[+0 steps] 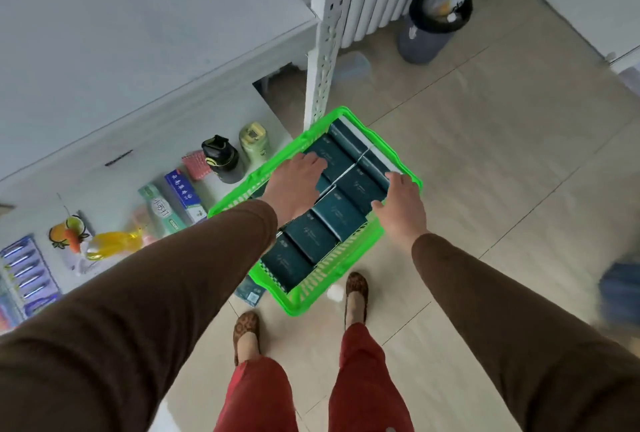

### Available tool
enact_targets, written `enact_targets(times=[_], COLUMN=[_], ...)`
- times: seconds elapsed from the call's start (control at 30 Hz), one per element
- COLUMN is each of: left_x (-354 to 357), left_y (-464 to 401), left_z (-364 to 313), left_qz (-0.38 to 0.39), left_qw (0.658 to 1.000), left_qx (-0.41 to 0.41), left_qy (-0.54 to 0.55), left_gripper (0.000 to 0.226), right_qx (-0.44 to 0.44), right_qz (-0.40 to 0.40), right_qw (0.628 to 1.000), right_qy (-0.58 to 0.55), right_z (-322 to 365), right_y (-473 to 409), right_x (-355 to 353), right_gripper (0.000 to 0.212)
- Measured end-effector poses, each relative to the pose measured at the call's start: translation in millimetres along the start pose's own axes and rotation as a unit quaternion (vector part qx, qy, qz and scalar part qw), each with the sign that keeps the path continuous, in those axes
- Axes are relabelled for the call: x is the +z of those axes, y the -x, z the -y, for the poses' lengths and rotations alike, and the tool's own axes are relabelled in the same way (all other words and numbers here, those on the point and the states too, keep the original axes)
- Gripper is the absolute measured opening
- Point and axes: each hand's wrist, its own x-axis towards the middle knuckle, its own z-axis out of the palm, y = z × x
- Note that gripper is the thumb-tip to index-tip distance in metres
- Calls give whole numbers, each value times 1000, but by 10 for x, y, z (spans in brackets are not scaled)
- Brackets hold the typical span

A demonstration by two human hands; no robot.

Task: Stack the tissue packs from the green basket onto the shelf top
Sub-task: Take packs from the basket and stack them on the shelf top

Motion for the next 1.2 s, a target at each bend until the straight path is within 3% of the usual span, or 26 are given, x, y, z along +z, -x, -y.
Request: enact_targets(times=[0.23,0.5,0.63,0.77,0.93,1.07,1.2], left_x=[340,684,773,829,513,-7,-598], left_y=[-1270,-1833,-1869,-1925,-1692,-1055,43], left_z=[-51,-68,-91,-102,-94,-4,163], left_qz=[-15,8,-2,-14,-68,-103,-125], left_qw=[994,980,975,966,968,984,980], left_qx=[-2,58,64,73,42,-37,-127], left_qy=[-112,-192,-212,-248,-239,-140,-85], left_gripper=[61,77,67,55,46,48,51], right_qx=[-20,-60,-80,-94,-35,-65,-163], right_qz=[-16,-70,-101,-67,-105,-81,-29], right_qw=[999,996,991,993,992,980,958], right_qy=[34,-20,-39,22,-57,-172,-234], right_z=[-619,-842,-847,-826,-804,-607,3], right_y=[-946,-1087,-1087,-1169,-1181,-931,-479], right_x=[316,760,872,914,550,56,-394], right_gripper=[52,48,47,58,45,40,41])
